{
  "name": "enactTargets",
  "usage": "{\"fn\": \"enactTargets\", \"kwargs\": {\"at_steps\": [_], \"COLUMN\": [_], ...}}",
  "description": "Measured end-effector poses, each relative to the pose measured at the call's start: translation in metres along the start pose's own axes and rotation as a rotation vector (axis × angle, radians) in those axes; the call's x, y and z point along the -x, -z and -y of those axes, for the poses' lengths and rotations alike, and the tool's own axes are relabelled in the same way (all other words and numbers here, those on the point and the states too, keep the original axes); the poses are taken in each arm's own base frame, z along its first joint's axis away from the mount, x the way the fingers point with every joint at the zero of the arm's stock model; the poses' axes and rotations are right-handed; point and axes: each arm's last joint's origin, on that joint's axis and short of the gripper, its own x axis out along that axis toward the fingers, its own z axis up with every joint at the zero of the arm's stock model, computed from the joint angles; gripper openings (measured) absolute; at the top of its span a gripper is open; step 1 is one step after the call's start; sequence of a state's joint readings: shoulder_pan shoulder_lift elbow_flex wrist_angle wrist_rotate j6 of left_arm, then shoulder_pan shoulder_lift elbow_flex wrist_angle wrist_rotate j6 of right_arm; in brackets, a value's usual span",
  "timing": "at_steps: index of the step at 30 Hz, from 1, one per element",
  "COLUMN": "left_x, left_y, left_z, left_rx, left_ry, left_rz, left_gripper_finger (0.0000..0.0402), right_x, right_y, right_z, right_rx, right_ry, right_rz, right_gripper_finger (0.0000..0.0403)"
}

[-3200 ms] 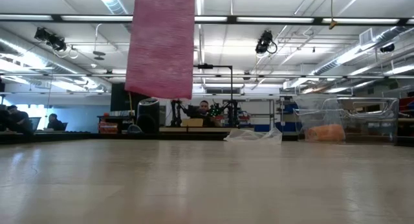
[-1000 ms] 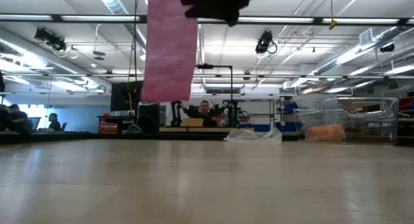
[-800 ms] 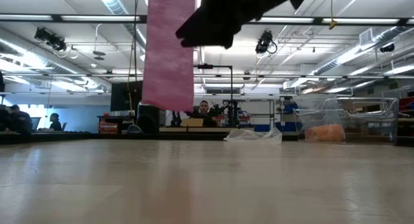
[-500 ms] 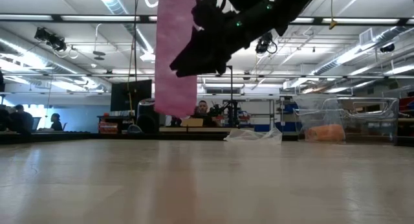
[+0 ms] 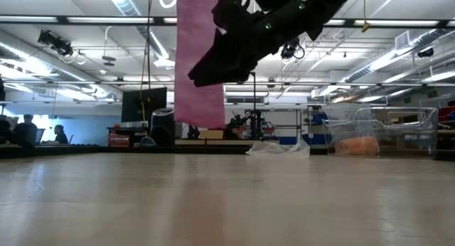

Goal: Roll bandage
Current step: Roll the pink bandage

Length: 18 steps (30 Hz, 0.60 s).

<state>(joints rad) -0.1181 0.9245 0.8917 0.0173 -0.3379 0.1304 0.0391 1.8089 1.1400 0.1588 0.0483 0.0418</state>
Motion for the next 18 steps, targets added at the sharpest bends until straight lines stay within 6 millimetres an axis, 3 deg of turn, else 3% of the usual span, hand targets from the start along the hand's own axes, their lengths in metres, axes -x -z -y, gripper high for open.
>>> {"fn": "enactTargets", "kwargs": {"at_steps": [9,15,18], "left_x": [0.005,0.011,0.011], "left_y": [-0.004,-0.007,-0.008], "left_z": [-0.002,-0.004,-0.004], "left_rx": [0.009,0.014,-0.003], "left_ry": [0.000,0.007,0.006], "left_rz": [0.026,0.044,0.048], "left_gripper_finger": [0.0020,0.0020,0.0020], "right_x": [0.008,0.030,0.040], "right_y": [0.034,0.061,0.075], "right_z": [-0.003,-0.003,-0.001], "right_rx": [-0.048,-0.064,-0.100], "right_ry": [0.036,0.109,0.088], "right_rz": [-0.088,-0.122,-0.054], "right_gripper_finger": [0.0219,0.0231,0.0233]}}
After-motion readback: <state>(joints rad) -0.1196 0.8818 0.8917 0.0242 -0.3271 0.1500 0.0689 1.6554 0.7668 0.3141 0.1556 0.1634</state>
